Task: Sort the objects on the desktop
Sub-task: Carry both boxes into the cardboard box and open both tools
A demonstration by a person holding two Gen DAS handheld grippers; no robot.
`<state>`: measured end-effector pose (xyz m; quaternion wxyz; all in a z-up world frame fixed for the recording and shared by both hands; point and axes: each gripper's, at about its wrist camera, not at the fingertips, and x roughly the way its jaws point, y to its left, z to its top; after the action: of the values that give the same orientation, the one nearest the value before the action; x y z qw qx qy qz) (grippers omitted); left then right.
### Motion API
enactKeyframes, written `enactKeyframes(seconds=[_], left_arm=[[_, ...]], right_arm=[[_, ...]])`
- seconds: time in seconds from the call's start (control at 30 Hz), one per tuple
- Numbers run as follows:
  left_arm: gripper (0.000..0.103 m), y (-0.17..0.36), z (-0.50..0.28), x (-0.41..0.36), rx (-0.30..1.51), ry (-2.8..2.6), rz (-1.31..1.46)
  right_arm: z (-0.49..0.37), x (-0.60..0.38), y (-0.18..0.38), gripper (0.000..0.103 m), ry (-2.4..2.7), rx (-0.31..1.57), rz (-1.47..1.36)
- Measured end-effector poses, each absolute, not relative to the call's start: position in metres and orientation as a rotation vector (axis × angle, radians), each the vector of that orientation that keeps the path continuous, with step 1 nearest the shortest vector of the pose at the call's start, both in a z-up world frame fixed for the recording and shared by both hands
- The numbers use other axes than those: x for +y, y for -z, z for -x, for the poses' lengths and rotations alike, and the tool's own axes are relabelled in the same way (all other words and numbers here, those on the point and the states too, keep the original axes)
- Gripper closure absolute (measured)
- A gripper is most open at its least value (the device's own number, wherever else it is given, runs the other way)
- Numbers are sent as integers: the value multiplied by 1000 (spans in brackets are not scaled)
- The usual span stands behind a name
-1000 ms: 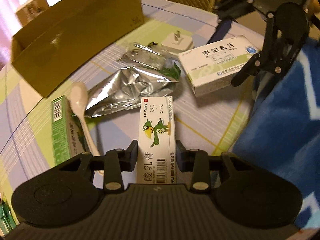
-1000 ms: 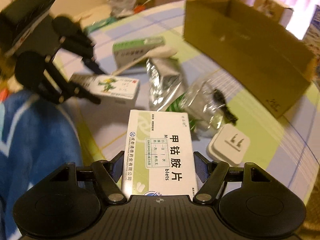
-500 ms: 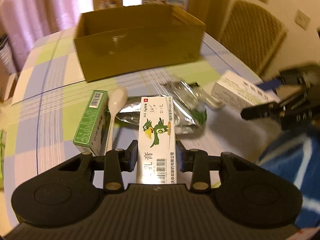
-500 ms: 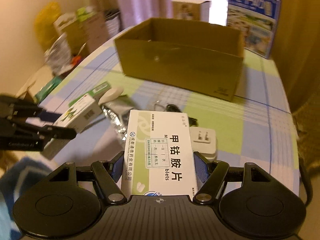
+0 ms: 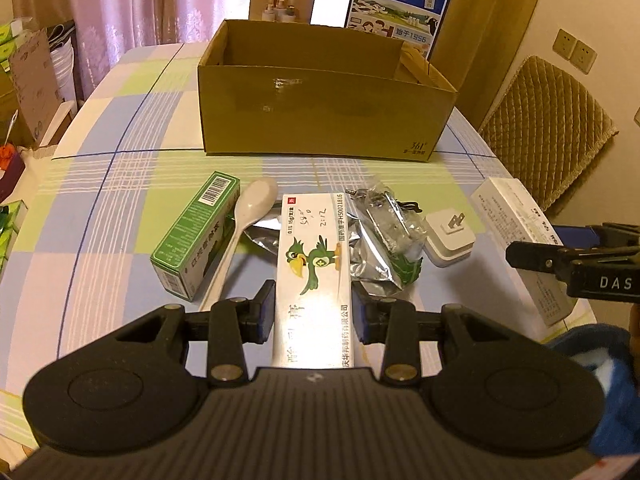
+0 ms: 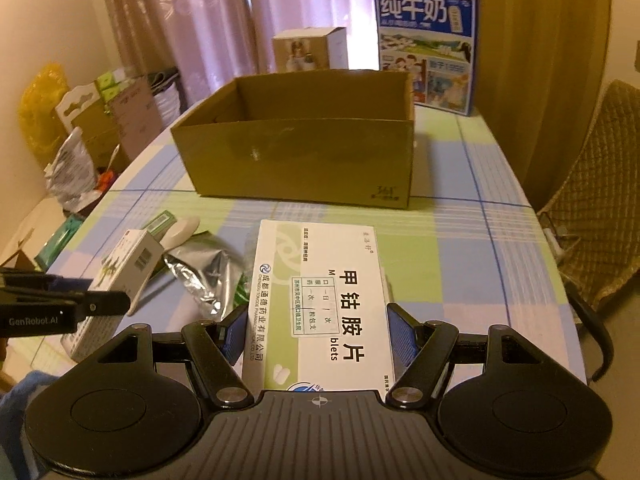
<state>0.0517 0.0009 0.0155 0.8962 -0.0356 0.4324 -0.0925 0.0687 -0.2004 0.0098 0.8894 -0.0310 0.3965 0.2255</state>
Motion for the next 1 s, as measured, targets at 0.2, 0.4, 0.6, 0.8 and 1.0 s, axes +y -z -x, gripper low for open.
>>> enactKeyframes(seconds=[0.2, 0.4, 0.6, 0.8, 1.0], left_arm=[[70, -12, -54, -7, 897, 208, 80], [70, -7, -58, -13, 906, 218, 82], [70, -5, -64, -13, 907, 223, 83], [70, -7, -73, -13, 902, 230, 72], [70, -19, -91, -13, 882, 237, 25]], right_arm=[[-69, -202, -9, 35, -456, 838, 56], [-72, -202, -7, 35, -447, 853, 50], [-76, -205, -7, 35, -437, 861, 37], [-84, -209, -13, 35, -445, 873, -8], [-117, -206, -34, 35, -451, 829, -10]])
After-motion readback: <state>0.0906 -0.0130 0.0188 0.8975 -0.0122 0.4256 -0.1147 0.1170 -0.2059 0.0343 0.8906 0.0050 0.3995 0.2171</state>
